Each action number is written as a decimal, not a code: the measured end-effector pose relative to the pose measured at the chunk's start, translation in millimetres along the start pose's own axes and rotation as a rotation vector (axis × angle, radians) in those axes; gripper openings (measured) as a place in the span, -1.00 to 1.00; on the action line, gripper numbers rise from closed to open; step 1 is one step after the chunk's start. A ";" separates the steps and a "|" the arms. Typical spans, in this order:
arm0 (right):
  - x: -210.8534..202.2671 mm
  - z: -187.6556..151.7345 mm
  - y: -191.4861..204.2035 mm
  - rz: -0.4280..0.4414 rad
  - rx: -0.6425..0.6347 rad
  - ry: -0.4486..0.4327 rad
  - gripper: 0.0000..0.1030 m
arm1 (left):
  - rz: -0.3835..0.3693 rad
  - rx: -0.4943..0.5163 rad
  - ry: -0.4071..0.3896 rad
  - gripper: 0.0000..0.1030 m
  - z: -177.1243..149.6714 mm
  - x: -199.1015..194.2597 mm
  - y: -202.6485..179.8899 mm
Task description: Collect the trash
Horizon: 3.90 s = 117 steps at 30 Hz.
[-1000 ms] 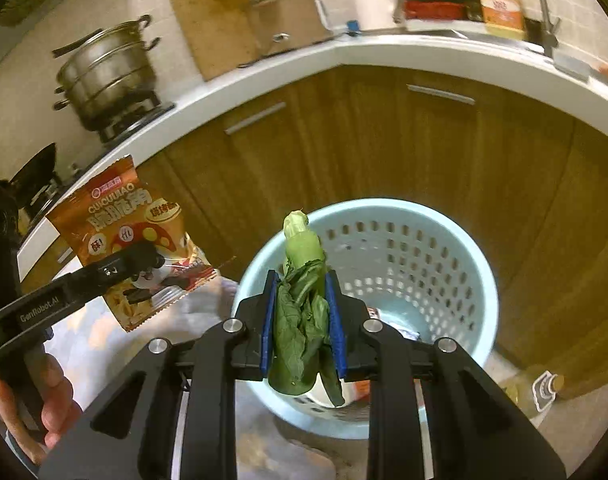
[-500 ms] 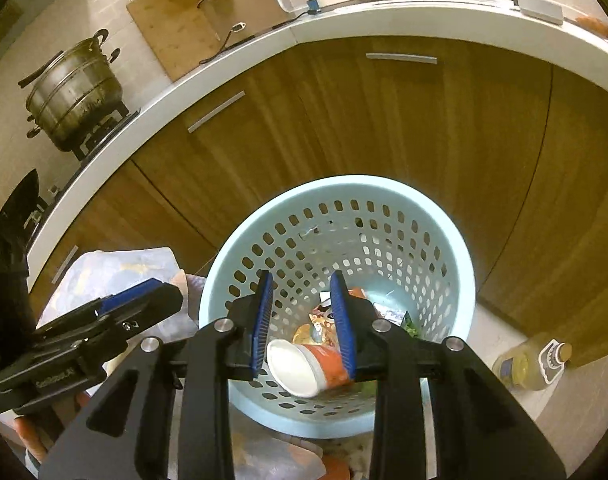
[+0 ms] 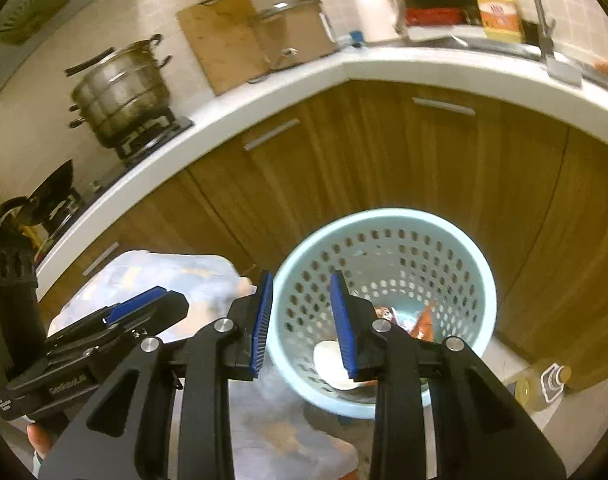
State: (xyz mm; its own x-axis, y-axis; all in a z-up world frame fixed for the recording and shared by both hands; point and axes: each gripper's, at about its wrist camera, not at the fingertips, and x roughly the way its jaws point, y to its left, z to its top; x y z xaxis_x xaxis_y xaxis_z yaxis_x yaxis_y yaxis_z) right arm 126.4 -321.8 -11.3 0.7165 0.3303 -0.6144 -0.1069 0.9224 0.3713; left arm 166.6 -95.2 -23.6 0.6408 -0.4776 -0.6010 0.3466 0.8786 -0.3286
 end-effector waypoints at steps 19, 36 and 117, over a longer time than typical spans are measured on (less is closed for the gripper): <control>-55.0 -51.1 147.5 -0.163 -0.193 -0.306 0.54 | 0.407 -0.074 -0.320 0.52 -56.3 -166.5 82.4; -61.8 -91.3 157.5 -0.272 -0.164 -0.338 0.61 | 0.409 0.001 -0.404 0.58 -82.1 -172.7 76.2; -69.7 -85.2 154.4 -0.295 -0.141 -0.318 0.74 | 0.463 -0.022 -0.385 0.84 -86.3 -174.1 73.6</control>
State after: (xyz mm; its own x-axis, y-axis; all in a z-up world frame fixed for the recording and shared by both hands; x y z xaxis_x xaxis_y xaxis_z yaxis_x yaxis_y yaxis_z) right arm 1.2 -185.3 29.5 0.9039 -0.0085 -0.4276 0.0569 0.9933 0.1005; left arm 21.4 52.4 -6.0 0.9251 -0.0066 -0.3798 -0.0395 0.9928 -0.1134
